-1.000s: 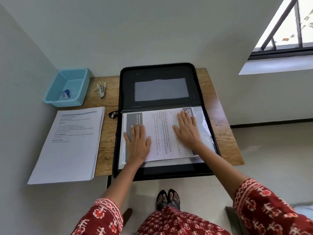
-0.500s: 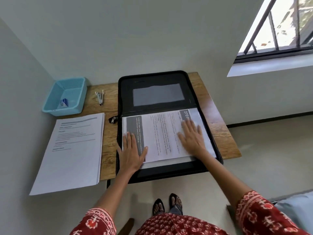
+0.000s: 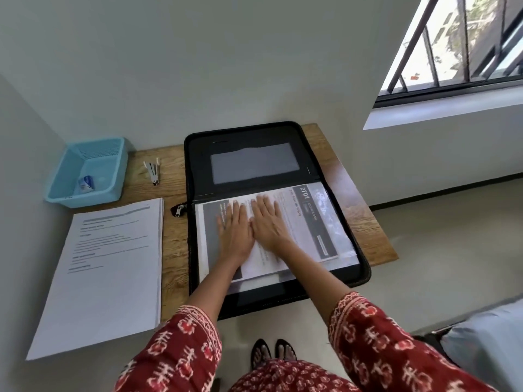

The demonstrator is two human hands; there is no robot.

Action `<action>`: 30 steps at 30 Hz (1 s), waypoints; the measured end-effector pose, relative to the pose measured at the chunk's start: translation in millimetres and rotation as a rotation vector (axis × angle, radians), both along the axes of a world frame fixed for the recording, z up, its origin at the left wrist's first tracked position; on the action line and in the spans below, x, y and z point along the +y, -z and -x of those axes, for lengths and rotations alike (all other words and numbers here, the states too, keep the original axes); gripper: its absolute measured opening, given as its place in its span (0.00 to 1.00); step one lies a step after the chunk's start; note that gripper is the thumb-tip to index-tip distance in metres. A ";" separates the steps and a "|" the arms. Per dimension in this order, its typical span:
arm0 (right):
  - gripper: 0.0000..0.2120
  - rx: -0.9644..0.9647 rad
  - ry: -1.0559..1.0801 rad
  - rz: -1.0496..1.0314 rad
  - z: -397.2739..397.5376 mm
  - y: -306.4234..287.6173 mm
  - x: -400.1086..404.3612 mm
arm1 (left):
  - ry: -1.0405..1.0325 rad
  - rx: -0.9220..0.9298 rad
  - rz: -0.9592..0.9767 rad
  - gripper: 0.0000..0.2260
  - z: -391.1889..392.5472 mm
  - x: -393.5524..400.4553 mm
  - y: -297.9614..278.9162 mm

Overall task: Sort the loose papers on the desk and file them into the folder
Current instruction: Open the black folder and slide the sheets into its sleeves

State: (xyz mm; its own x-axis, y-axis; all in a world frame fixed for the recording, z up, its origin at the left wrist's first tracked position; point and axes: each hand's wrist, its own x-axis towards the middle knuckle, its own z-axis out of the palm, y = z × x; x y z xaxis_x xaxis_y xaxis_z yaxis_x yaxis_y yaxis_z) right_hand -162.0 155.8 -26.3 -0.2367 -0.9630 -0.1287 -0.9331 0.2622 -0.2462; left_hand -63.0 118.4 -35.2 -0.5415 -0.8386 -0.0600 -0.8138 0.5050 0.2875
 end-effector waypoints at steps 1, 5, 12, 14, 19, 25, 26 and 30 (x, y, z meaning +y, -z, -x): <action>0.27 -0.004 -0.016 0.007 7.1 2.1 2.4 | -0.014 0.010 0.004 0.25 -2.9 0.3 2.8; 0.31 0.027 0.040 0.002 66.4 9.0 27.1 | -0.051 -0.031 0.019 0.37 -30.6 -11.2 6.8; 0.30 0.021 0.213 -0.044 90.8 -0.4 47.1 | -0.147 -0.163 0.003 0.31 -32.1 -2.2 -11.2; 0.32 -0.014 0.185 0.015 62.9 -1.8 43.6 | -0.116 -0.110 0.001 0.31 -14.2 16.5 -15.9; 0.30 -0.028 -0.057 0.026 11.1 7.8 52.6 | -0.068 -0.059 -0.026 0.39 -11.5 50.5 -1.4; 0.44 -0.010 -0.014 0.067 47.4 15.0 74.6 | -0.043 -0.085 -0.020 0.55 -41.7 49.3 -1.2; 0.42 -0.002 0.005 0.068 54.5 15.0 77.7 | -0.018 -0.089 -0.034 0.56 -46.7 49.5 -3.3; 0.33 -0.001 0.047 0.071 64.8 11.0 81.8 | 0.231 -0.072 -0.093 0.58 -64.0 57.5 -14.2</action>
State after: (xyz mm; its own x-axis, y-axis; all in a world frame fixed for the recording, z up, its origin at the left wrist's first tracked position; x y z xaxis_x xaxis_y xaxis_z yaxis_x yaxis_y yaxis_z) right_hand -226.7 237.6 -37.3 -0.2818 -0.9576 -0.0604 -0.9200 0.2875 -0.2663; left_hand 0.9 175.9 -21.0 -0.7098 -0.6819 -0.1767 -0.6999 0.6542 0.2867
